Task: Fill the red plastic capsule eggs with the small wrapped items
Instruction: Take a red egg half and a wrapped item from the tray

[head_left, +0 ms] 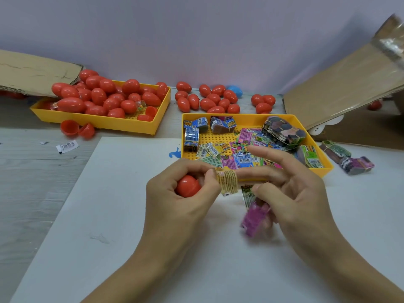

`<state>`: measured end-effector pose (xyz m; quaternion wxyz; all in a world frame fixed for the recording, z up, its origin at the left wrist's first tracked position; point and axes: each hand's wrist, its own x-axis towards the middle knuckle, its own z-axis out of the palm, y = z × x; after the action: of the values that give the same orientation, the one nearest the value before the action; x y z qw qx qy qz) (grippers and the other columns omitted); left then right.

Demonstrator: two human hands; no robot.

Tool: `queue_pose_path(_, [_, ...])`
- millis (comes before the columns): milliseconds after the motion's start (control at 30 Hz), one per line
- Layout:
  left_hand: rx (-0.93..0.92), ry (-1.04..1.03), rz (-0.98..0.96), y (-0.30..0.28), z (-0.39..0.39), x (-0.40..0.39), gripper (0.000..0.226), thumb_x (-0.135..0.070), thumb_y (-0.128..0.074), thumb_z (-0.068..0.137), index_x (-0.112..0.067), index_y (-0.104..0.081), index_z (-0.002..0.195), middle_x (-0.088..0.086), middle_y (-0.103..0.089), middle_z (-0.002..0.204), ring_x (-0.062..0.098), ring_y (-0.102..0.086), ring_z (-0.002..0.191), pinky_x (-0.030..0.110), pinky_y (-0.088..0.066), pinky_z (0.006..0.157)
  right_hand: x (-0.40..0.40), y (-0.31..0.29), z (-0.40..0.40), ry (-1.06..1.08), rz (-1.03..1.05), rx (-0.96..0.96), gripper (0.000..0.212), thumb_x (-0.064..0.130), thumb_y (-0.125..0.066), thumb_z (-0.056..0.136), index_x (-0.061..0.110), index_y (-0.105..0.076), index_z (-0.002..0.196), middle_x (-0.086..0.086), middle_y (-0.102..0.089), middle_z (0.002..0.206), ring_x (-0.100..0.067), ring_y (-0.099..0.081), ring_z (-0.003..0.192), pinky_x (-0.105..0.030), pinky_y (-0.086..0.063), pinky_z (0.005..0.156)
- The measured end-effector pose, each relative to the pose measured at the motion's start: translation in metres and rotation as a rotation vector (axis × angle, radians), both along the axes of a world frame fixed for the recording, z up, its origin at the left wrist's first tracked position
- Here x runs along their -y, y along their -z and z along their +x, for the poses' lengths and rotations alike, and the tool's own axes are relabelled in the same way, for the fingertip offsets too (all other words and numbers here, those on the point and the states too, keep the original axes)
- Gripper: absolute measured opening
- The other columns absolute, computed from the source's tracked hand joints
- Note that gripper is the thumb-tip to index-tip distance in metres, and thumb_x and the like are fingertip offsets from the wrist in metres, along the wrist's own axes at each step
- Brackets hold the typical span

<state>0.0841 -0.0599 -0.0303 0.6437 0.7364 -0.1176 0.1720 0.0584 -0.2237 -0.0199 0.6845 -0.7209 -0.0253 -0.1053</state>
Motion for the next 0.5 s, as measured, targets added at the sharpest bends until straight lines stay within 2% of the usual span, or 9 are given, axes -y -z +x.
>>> queue_pose_path(100, [0.025,-0.021,0.021,0.0003,-0.0003,-0.0013,0.015,-0.015,-0.073,0.078,-0.029,-0.068,0.075,-0.017,-0.062,0.071,0.002,-0.06,0.07,0.006,-0.045,0.061,0.001,-0.0009,-0.0007,0.036,-0.071,0.035,0.042,0.001,-0.052,0.076,0.024,-0.072,0.104,0.001,-0.077,0.088,-0.005,-0.054,0.049,-0.015,-0.041,0.043])
queue_pose_path(167, [0.08,-0.003,0.056,0.0002,-0.0018,-0.0009,0.008,-0.02,-0.073,0.079,-0.027,-0.068,0.08,-0.016,-0.061,0.074,0.005,-0.06,0.072,0.008,-0.045,0.064,0.001,-0.0012,-0.0014,0.048,-0.141,0.084,0.028,0.008,-0.058,0.079,0.023,-0.076,0.095,0.001,-0.074,0.089,-0.01,-0.058,0.056,-0.018,-0.046,0.051])
queue_pose_path(233, [0.142,0.006,0.094,0.0004,-0.0027,-0.0005,0.007,-0.016,-0.073,0.08,-0.022,-0.069,0.083,-0.014,-0.059,0.075,0.009,-0.06,0.072,0.011,-0.045,0.066,-0.0007,-0.0018,-0.002,0.021,-0.208,0.123,0.015,0.015,-0.066,0.08,0.021,-0.077,0.09,0.004,-0.069,0.096,-0.013,-0.063,0.065,-0.021,-0.051,0.059])
queue_pose_path(300, [0.18,0.013,0.097,-0.0003,-0.0024,0.0001,0.01,-0.009,-0.075,0.08,-0.018,-0.07,0.084,-0.014,-0.058,0.075,0.009,-0.06,0.072,0.012,-0.045,0.067,-0.0032,-0.0013,-0.0021,-0.019,-0.218,0.1,0.017,0.029,-0.073,0.077,0.025,-0.076,0.093,0.007,-0.065,0.1,-0.014,-0.062,0.069,-0.033,-0.053,0.06])
queue_pose_path(367, [0.201,0.054,0.062,-0.0024,-0.0029,0.0009,0.009,-0.012,-0.075,0.081,-0.018,-0.069,0.085,-0.016,-0.059,0.077,0.007,-0.061,0.073,0.009,-0.046,0.066,-0.0048,-0.0002,-0.002,-0.029,-0.214,0.065,0.026,0.04,-0.071,0.073,0.031,-0.074,0.097,0.009,-0.061,0.101,-0.017,-0.058,0.071,-0.049,-0.051,0.059])
queue_pose_path(400, [0.203,0.08,0.035,-0.0029,-0.0035,0.0012,0.007,-0.013,-0.072,0.081,-0.019,-0.069,0.085,-0.014,-0.059,0.078,0.007,-0.061,0.074,0.008,-0.047,0.064,-0.0048,0.0003,-0.0018,-0.024,-0.221,0.061,0.027,0.043,-0.071,0.072,0.032,-0.072,0.098,0.009,-0.06,0.102,-0.017,-0.057,0.073,-0.053,-0.05,0.059])
queue_pose_path(433, [0.198,0.097,0.01,-0.0031,-0.0037,0.0016,0.007,-0.013,-0.07,0.081,-0.019,-0.069,0.085,-0.013,-0.06,0.078,0.006,-0.062,0.074,0.006,-0.048,0.062,-0.0041,0.0006,-0.0015,-0.015,-0.238,0.064,0.028,0.044,-0.071,0.072,0.034,-0.072,0.098,0.01,-0.06,0.103,-0.018,-0.058,0.077,-0.053,-0.05,0.06])
queue_pose_path(500, [0.169,0.099,-0.022,-0.0023,-0.0031,0.0014,0.011,-0.012,-0.072,0.081,-0.022,-0.068,0.084,-0.011,-0.061,0.078,0.005,-0.062,0.075,0.005,-0.048,0.061,-0.0011,0.0004,-0.0002,0.013,-0.278,0.071,0.026,0.045,-0.071,0.072,0.036,-0.07,0.097,0.012,-0.061,0.102,-0.016,-0.059,0.086,-0.041,-0.051,0.067])
